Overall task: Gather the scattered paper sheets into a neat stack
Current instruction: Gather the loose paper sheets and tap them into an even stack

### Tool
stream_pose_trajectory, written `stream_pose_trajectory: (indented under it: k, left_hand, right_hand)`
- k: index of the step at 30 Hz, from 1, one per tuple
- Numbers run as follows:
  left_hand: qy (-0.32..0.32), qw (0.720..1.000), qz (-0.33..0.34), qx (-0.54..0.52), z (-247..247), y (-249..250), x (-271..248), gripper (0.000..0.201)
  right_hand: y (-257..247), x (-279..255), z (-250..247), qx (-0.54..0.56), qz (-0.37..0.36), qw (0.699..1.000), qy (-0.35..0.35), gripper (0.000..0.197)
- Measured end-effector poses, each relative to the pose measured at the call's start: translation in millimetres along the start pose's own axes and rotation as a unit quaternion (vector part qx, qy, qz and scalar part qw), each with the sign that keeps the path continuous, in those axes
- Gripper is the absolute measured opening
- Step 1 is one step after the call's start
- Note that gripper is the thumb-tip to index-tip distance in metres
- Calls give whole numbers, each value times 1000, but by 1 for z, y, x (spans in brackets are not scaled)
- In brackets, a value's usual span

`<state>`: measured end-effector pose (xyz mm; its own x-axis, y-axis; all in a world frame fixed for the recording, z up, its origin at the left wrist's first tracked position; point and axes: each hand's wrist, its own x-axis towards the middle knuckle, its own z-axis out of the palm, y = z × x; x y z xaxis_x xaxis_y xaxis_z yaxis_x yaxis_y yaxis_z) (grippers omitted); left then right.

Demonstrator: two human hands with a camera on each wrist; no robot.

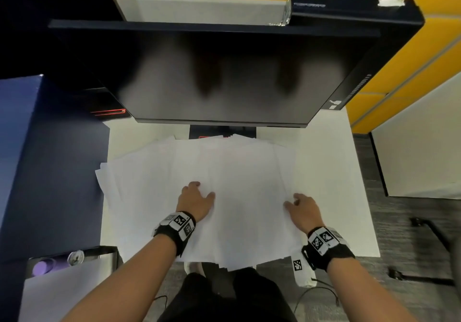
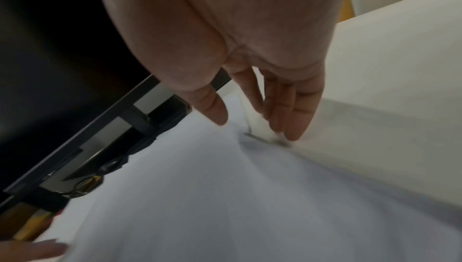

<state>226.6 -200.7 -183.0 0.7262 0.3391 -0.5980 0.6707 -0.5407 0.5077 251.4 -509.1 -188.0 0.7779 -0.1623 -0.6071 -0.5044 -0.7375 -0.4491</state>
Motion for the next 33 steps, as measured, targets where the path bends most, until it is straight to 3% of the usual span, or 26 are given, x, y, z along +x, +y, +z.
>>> stream_pose_trajectory:
  k: [2,5,7,9,11,13,16,20,25,27,30,33]
  left_hand:
    - [-2,999,-12,34,-4,-5,0,73]
    - [-11,999,-4,46,0,-1,2,70]
    - [-14,999,6,43,7,9,3,70]
    - [-9,999,7,50,10,18,7,70]
    - [19,998,-2,57,4,25,15,69]
    - [47,998,-9,42,-4,31,27,67]
    - [64,998,5,26,-8,44,44,53]
    - [89,995,37,26,-2,66,56,31]
    - [89,995,49,-2,-15,57,51,35]
    - [114,993,25,20,-31,27,48,49]
    - [196,975,-98,48,-61,-25,40,74]
    - [167,973,-157,-3,-76,-54,35,73]
  right_hand:
    - [5,0,-7,2,19,999,36,55]
    - [-1,-2,-3,-6,7,999,31,16]
    - [-6,0,9,-27,-18,999,-1,25]
    - [-14,2,8,-35,-33,999,-22,20]
    - [-18,12,-4,5,-13,1000,4,48]
    - [-24,28,-19,39,24,998,49,60]
    - [-44,58,-29,46,36,996,66,46]
    - [-88,78,-19,43,-28,997,52,35]
    - [-97,78,-16,54,-55,995,68,35]
    - [-78,72,-20,73,-22,994,72,48]
    - [-44,58,-21,88,5,994,71,58]
    - [-25,45,-13,94,3,993,71,64]
